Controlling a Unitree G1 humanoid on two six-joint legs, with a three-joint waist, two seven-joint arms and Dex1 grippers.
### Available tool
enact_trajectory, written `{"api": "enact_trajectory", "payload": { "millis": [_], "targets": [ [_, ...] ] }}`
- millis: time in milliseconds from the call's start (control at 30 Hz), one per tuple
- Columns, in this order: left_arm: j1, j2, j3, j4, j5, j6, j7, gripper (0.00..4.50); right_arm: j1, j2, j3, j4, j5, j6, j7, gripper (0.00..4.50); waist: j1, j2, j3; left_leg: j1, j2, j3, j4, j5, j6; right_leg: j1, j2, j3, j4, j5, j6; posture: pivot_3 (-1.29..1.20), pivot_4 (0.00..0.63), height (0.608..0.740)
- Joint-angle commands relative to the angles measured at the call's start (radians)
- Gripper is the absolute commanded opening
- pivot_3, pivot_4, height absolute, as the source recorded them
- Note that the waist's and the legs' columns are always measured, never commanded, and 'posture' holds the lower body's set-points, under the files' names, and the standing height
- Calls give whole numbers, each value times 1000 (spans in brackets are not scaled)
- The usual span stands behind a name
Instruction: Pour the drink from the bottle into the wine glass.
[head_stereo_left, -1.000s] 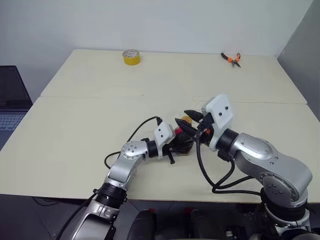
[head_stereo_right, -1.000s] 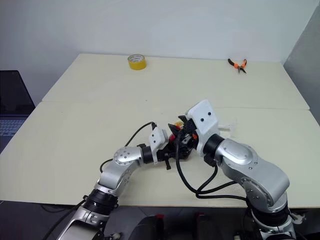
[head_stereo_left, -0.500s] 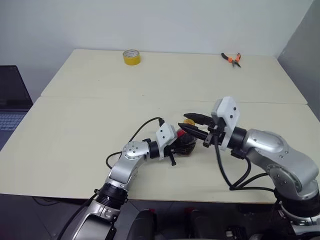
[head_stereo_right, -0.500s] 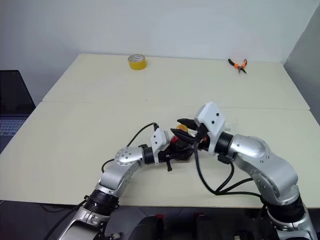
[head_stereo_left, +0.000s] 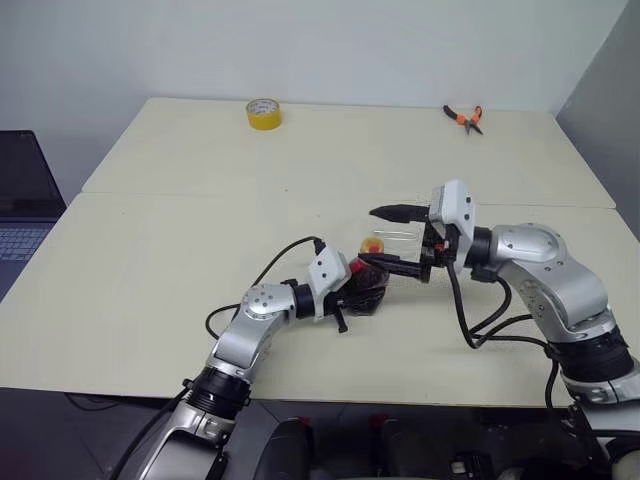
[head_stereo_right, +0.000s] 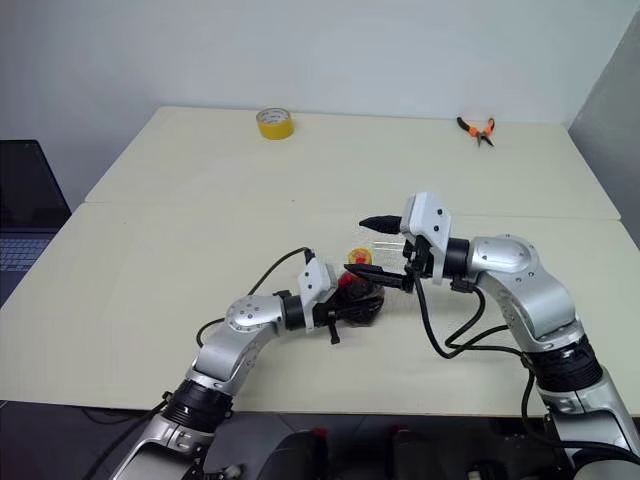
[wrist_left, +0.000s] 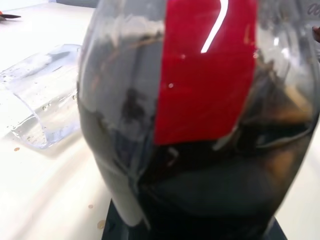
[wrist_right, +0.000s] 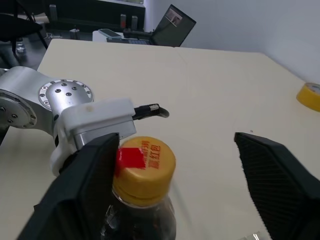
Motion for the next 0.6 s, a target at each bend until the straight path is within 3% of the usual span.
{"api": "enact_trajectory", "payload": {
  "millis": [33, 467, 600],
  "targets": [
    [-2, -7, 15, -86, -33, -27, -9, 665, 34, -24, -98, -57, 11, 33, -46, 4500, 1, 0, 0, 0, 0, 0, 0, 0, 0, 0, 0, 0, 0, 0, 0, 0, 150, 740],
    [-15, -12, 12, -60, -32, -37, -14, 655, 287, -52, -310, -357, 184, 249, -174, 4500, 3, 0, 0, 0, 0, 0, 0, 0, 0, 0, 0, 0, 0, 0, 0, 0, 150, 740],
    [-20, -14, 12, -50, -31, -43, -16, 648, 294, -24, -272, -478, 248, 317, -245, 4500, -3, 1, 0, 0, 0, 0, 0, 0, 0, 0, 0, 1, 0, 0, 0, 0, 150, 740]
  ]
}}
